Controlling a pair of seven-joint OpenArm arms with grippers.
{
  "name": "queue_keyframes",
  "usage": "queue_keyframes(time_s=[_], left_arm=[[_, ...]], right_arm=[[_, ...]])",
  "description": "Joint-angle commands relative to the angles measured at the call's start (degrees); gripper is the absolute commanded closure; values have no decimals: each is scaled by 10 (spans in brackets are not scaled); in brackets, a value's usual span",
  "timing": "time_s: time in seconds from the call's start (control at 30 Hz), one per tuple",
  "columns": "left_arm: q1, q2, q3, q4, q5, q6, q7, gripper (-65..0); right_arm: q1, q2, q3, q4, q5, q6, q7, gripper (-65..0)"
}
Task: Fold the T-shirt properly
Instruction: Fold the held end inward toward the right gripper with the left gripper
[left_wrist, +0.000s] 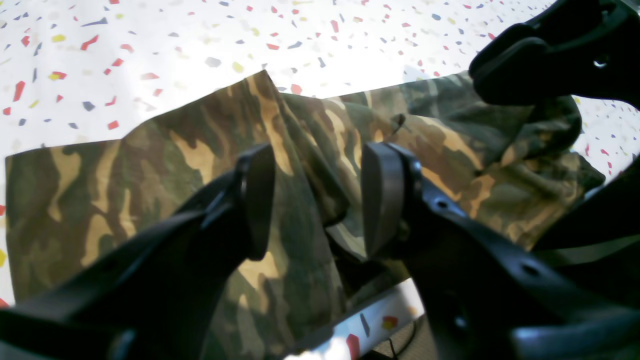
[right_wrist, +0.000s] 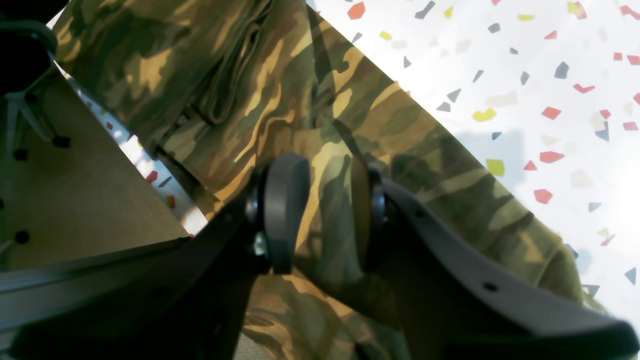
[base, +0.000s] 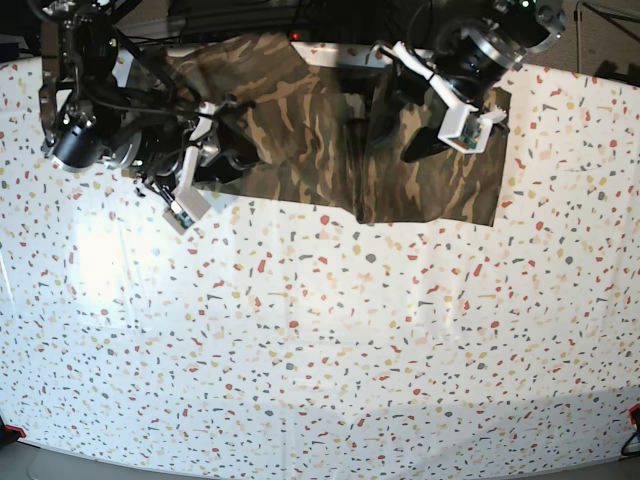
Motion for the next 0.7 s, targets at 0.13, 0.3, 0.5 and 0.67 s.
queue_keyframes(time_s=[0.13, 0.3, 0.5, 0.67], left_arm=[[-2, -2, -1, 11, 2, -2, -13, -273], [-9, -2, -1, 11, 82, 22, -13, -273], [-18, -2, -26, 9, 129, 48, -13, -273], [-17, -2, -64, 7, 129, 47, -20, -273]], right_arm=[[12, 6, 4, 9, 11, 3, 13, -195], [11, 7, 7, 9, 26, 3, -38, -195], [4, 7, 77, 9, 131, 3, -133, -195], [-43, 7, 209, 9, 164, 3, -134, -195]])
